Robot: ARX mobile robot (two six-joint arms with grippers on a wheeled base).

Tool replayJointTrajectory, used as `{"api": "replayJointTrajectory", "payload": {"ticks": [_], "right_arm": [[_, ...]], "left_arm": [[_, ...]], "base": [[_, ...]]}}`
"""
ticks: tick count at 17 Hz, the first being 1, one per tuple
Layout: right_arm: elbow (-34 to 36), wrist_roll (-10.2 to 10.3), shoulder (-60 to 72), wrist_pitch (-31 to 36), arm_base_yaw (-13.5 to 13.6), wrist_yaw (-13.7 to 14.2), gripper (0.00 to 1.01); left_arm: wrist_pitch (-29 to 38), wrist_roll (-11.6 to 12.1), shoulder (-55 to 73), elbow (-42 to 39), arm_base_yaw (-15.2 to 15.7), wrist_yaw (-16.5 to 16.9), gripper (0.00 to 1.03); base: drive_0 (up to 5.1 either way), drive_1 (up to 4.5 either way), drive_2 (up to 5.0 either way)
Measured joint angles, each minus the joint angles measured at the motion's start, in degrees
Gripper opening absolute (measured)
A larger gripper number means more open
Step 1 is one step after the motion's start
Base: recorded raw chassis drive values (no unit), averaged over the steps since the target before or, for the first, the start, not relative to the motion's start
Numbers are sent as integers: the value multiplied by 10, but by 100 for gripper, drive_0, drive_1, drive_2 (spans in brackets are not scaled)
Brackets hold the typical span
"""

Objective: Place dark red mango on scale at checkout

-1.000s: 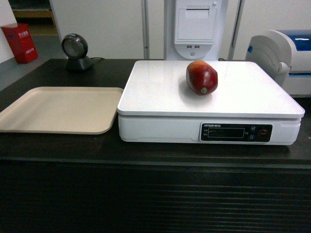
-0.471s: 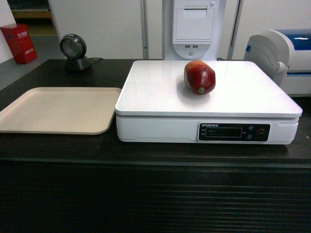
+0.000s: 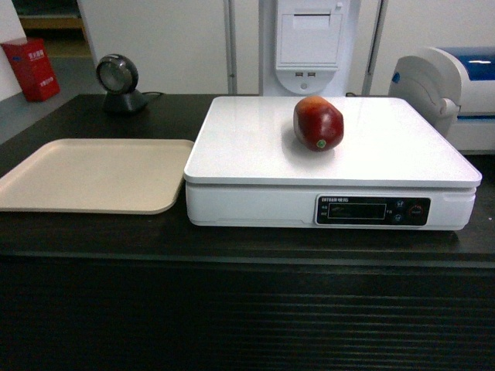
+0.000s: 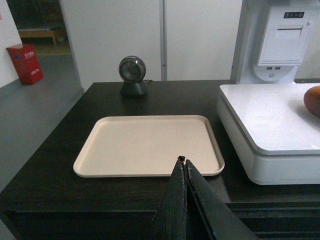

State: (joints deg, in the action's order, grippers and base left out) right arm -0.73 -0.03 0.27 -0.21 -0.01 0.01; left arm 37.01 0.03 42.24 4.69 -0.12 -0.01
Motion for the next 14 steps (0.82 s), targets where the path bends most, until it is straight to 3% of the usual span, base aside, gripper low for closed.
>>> {"api": "replayJointTrajectory", "payload": {"ticks": [3,5,8,14], "right_arm": [[0,0,0,0,0,0,98],[0,0,0,0,0,0,98],[0,0,0,0,0,0,98],[0,0,0,0,0,0,98]], "left_arm": [[-33,0,-47,-15,0,0,2],[-4,0,-57,-35,0,0,2],[-91,0,-143,-42,0,0,2],[-193,0,-245,-42,0,0,2]], "base": [[0,0,0],[0,0,0],[0,0,0],[0,0,0]]}}
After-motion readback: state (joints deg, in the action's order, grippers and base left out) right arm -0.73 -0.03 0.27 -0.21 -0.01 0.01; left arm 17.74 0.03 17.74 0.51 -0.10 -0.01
